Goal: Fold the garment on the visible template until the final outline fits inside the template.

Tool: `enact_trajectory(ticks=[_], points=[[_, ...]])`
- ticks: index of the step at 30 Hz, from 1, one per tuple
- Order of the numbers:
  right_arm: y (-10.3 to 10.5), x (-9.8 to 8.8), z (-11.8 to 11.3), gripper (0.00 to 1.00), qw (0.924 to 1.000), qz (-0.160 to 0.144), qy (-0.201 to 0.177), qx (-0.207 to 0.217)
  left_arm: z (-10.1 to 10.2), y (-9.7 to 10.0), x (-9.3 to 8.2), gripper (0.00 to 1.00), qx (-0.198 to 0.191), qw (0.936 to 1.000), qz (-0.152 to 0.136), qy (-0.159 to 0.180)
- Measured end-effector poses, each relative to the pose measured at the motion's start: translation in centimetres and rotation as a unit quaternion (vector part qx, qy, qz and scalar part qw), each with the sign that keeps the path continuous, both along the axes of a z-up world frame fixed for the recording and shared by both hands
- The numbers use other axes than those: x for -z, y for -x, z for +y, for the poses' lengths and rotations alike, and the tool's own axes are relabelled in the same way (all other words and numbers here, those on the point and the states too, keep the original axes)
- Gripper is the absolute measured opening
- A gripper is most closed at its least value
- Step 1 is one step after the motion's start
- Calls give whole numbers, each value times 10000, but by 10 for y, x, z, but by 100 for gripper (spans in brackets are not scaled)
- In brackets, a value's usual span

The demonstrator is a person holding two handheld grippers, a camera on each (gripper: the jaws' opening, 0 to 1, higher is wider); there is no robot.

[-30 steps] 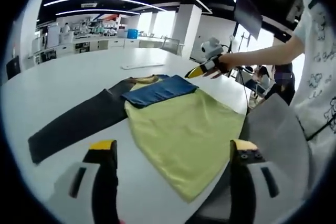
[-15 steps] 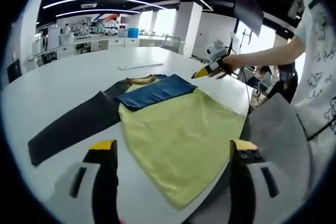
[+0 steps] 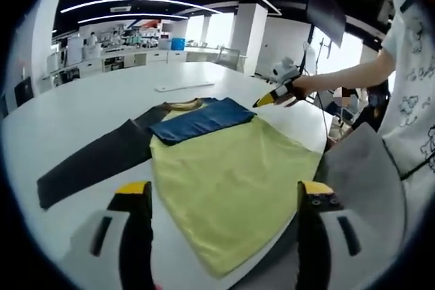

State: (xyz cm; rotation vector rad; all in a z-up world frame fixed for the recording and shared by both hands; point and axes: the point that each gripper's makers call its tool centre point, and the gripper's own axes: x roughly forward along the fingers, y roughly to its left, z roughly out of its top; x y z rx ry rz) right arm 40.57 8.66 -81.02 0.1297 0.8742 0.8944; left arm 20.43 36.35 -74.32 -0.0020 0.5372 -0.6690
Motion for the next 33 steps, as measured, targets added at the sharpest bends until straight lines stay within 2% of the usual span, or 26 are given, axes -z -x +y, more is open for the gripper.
enact_trajectory(ticks=[4, 12, 23, 26, 27, 33], points=[[0, -2, 0, 54, 9996, 139, -256, -31, 0, 3, 0, 85, -78, 10000, -1, -17], [-6, 17, -13, 40, 9986, 402, -351, 37, 2, 13, 4, 85, -241, 9996, 95, -69], [-3, 23, -4, 15, 9965, 624, -527, 203, -5, 13, 6, 85, -282, 9994, 155, -118], [-2, 24, 1, 4, 9950, 734, -632, 222, -6, 11, 6, 84, -292, 9994, 161, -128], [-2, 24, 2, 0, 9949, 740, -650, 223, -6, 11, 6, 84, -294, 9993, 167, -144], [-16, 27, -4, 0, 9975, 476, -450, 281, -1, 7, 10, 84, -305, 9992, 202, -137]])
